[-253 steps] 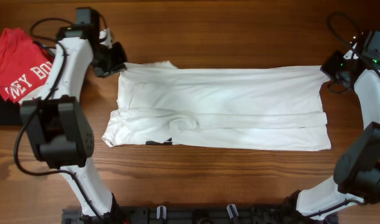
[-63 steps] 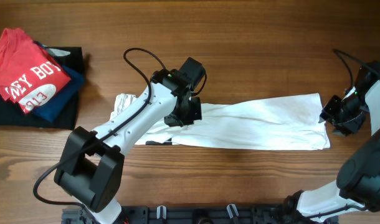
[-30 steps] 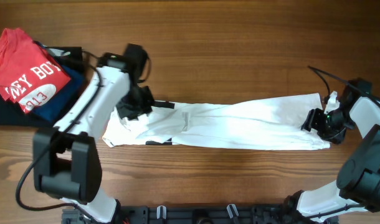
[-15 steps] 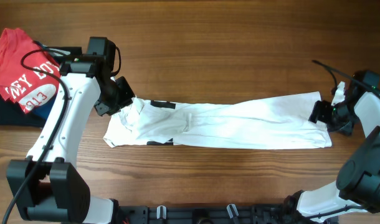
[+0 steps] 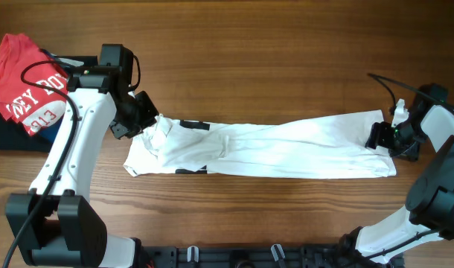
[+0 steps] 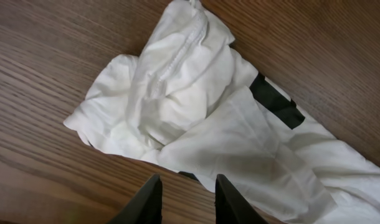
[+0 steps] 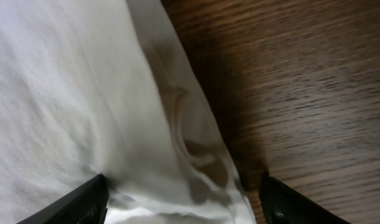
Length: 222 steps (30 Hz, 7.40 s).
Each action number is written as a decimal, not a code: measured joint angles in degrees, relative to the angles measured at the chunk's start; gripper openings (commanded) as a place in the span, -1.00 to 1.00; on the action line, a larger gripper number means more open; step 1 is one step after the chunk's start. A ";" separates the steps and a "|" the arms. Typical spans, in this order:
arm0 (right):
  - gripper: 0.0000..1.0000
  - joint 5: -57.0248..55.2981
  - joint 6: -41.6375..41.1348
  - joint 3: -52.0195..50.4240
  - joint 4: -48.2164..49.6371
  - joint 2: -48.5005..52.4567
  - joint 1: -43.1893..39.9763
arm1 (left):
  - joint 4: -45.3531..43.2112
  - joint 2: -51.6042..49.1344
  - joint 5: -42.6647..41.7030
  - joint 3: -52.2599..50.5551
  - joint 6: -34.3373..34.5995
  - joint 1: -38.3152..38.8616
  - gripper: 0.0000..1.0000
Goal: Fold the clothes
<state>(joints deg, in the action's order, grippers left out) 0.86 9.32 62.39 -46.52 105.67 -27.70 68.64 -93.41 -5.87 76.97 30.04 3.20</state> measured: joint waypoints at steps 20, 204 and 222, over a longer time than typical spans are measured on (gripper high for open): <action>-0.91 2.75 -6.19 2.29 0.81 0.22 0.00 | -0.04 0.00 0.00 0.00 -0.02 -2.27 -0.44; -0.03 28.92 -0.90 16.81 -25.42 -11.41 30.56 | -19.41 -4.24 -2.47 4.52 3.06 16.24 -0.17; 0.07 14.21 -17.57 2.91 -5.99 -11.39 52.57 | -9.44 -15.80 -9.22 -0.96 -1.16 15.28 -0.17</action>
<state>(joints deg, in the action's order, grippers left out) 15.07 -8.25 65.30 -52.51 94.28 24.86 59.20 -109.21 -15.09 76.01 28.88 18.48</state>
